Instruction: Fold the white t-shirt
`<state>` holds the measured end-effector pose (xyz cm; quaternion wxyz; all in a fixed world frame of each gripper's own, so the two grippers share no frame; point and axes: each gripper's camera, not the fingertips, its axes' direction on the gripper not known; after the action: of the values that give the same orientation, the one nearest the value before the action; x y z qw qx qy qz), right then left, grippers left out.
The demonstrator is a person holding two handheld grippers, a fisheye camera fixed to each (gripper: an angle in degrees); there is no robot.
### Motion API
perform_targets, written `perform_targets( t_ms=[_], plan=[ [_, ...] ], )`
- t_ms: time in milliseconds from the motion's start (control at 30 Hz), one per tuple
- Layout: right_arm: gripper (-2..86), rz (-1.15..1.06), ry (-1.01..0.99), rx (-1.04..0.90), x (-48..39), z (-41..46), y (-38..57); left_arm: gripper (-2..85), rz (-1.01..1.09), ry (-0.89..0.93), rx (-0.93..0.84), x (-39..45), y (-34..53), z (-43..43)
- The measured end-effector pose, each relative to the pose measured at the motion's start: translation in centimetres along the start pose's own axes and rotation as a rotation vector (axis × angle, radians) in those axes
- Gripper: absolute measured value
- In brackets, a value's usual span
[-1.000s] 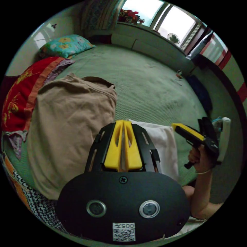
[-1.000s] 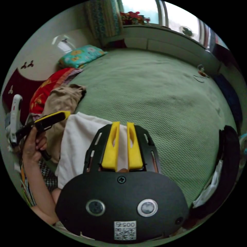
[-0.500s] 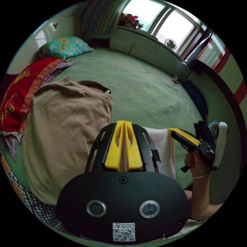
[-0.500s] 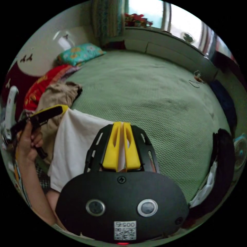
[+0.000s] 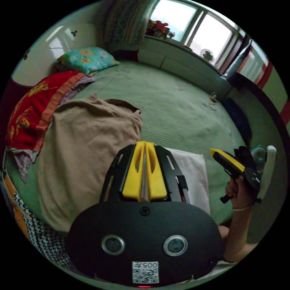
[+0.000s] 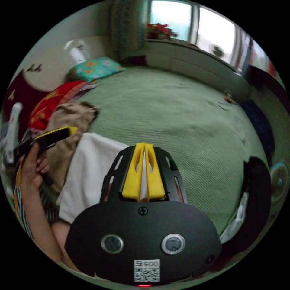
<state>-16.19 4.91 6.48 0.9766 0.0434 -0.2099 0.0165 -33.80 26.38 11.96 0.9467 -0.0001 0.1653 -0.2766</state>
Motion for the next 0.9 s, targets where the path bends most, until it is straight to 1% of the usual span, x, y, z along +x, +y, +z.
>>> perform_targets(
  t_ms=[100,267,333,467,600,767,800,867,900],
  plan=[
    [-1.1,-0.165,-0.130,-0.019,-2.7,0.1,0.2,-0.6,0.067,0.061,-0.076,1.1,1.0,0.4],
    [-1.3,-0.452,-0.361,-0.169,-8.3,1.7,0.9,-0.5,0.075,-0.033,-0.165,1.8,2.2,1.6],
    [-1.4,-0.484,-0.383,-0.205,-9.7,2.5,0.9,-0.4,0.045,-0.016,-0.173,1.5,2.6,1.8],
    [-1.5,-0.436,-0.338,-0.256,-11.9,5.1,0.6,-0.4,-0.020,0.004,-0.145,1.0,3.6,0.6],
    [-1.5,-0.438,-0.315,-0.278,-12.3,6.1,0.2,-0.6,-0.049,-0.080,-0.087,1.3,4.9,-1.9],
    [-1.3,-0.416,-0.468,-0.178,-10.2,2.9,-0.1,-0.6,-0.065,-0.032,-0.043,1.4,7.2,-4.5],
    [-1.3,-0.426,-0.490,-0.186,-10.2,2.9,0.0,-0.6,-0.068,-0.024,-0.029,1.3,7.9,-5.3],
    [-1.3,-0.499,-0.556,-0.301,-11.0,4.0,0.3,-0.5,-0.078,-0.040,-0.009,1.3,9.1,-6.5],
    [-1.3,-0.516,-0.553,-0.336,-11.3,4.4,0.5,-0.5,-0.078,-0.058,0.005,1.4,10.1,-7.4]
  ],
)
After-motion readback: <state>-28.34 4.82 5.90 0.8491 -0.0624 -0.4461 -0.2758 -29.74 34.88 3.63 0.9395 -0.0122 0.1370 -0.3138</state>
